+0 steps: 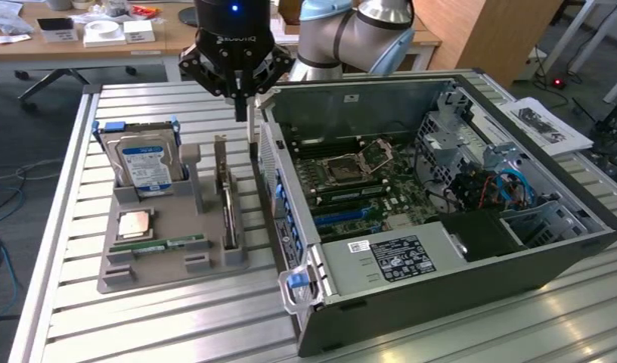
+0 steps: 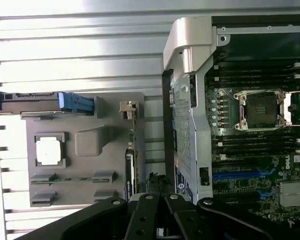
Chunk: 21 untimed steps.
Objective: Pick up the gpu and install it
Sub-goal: 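Reach for the gpu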
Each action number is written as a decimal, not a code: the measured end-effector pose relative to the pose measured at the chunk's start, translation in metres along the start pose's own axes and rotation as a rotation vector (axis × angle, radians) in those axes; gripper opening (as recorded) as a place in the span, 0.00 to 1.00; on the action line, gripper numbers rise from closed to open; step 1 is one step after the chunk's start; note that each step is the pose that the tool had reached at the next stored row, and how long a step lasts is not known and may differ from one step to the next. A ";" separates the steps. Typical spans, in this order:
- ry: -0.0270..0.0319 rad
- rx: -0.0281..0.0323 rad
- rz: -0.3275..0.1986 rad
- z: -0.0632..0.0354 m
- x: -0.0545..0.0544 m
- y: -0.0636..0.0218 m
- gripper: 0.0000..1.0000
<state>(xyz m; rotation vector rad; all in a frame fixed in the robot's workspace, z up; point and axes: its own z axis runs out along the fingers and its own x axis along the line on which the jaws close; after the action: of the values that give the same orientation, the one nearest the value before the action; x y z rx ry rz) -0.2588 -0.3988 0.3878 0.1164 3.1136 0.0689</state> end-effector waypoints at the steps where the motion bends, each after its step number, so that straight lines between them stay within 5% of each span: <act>1: 0.0000 0.0000 0.000 0.0000 0.000 0.0000 0.11; 21: 0.0001 0.0000 0.000 0.0002 0.006 -0.0005 0.11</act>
<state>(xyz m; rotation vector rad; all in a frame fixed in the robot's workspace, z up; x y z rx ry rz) -0.2649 -0.3988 0.3875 0.1166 3.1137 0.0689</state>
